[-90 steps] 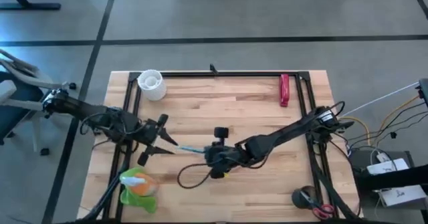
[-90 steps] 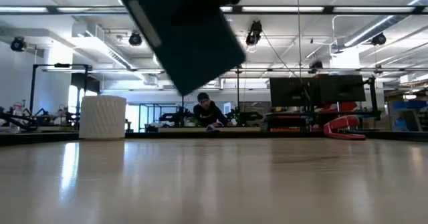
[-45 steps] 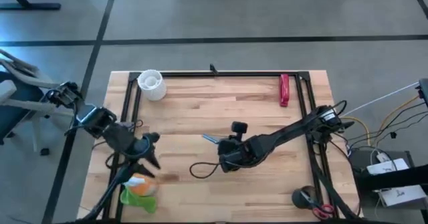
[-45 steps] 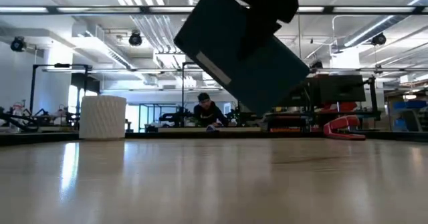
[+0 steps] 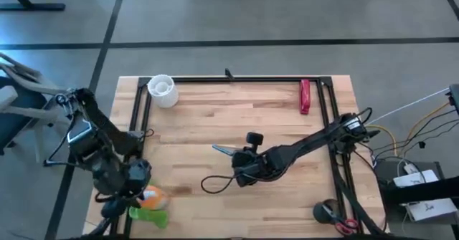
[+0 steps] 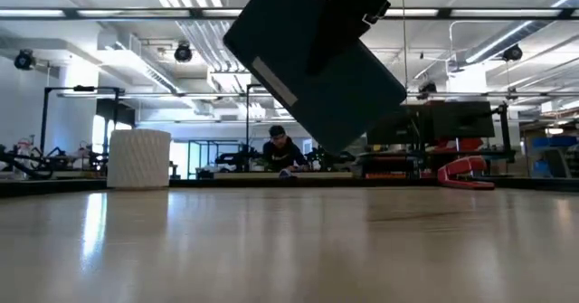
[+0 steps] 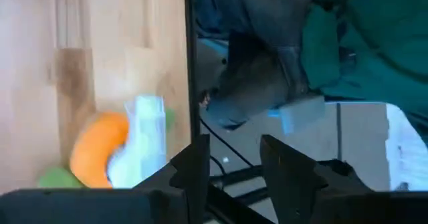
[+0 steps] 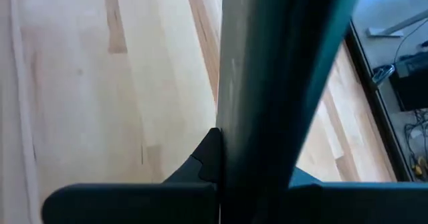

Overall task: Apply microfiber cloth
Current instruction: Spray the blue tablet with the orange spray bottle

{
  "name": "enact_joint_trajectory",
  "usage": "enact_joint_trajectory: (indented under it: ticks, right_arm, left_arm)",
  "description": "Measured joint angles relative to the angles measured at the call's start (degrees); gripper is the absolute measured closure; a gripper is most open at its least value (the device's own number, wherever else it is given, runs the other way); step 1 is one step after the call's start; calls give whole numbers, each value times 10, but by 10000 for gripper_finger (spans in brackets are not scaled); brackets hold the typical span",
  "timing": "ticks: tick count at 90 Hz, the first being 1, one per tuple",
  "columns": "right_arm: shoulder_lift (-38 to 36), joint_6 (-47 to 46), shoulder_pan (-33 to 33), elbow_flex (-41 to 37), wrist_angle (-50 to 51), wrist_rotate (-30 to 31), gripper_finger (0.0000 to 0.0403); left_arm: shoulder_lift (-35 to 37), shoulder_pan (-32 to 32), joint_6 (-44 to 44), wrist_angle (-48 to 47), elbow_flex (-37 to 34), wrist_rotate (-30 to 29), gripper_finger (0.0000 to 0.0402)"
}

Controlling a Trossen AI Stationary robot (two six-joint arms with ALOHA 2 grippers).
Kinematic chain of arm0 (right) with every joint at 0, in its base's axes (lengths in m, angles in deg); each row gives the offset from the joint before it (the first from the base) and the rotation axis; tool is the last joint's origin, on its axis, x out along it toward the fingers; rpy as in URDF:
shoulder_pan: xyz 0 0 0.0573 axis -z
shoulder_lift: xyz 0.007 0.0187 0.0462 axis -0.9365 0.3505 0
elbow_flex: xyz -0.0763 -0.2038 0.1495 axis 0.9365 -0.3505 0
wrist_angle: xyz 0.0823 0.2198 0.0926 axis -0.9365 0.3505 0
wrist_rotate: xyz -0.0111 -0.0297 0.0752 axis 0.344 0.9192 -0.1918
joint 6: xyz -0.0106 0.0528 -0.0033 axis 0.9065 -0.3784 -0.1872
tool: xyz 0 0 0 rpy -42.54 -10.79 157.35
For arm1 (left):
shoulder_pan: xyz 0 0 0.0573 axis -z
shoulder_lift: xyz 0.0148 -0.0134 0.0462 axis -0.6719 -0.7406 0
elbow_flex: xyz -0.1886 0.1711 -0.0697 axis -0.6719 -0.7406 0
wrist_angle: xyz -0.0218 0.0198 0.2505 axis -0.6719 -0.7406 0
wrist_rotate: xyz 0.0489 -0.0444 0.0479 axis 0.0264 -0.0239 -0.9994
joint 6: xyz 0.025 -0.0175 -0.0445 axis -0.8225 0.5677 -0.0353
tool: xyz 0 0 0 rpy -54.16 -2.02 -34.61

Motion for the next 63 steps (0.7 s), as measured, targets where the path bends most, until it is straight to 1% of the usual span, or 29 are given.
enact_joint_trajectory:
  ticks: [21, 40, 50, 63]
  right_arm:
    - [0, -38, -15, 0, -1, 2, 398]
    - [0, -69, -50, 0, -12, 0, 398]
    - [0, -95, -64, 0, -11, 0, 398]
    - [0, -124, -86, 0, -12, 2, 398]
  left_arm:
    - [5, 1, 12, -42, -1, -86, 286]
    - [-1, 3, -8, -47, -2, -112, 287]
    - [-1, -2, -8, -58, -2, -127, 271]
    - [0, -3, 2, -52, -2, -137, 235]
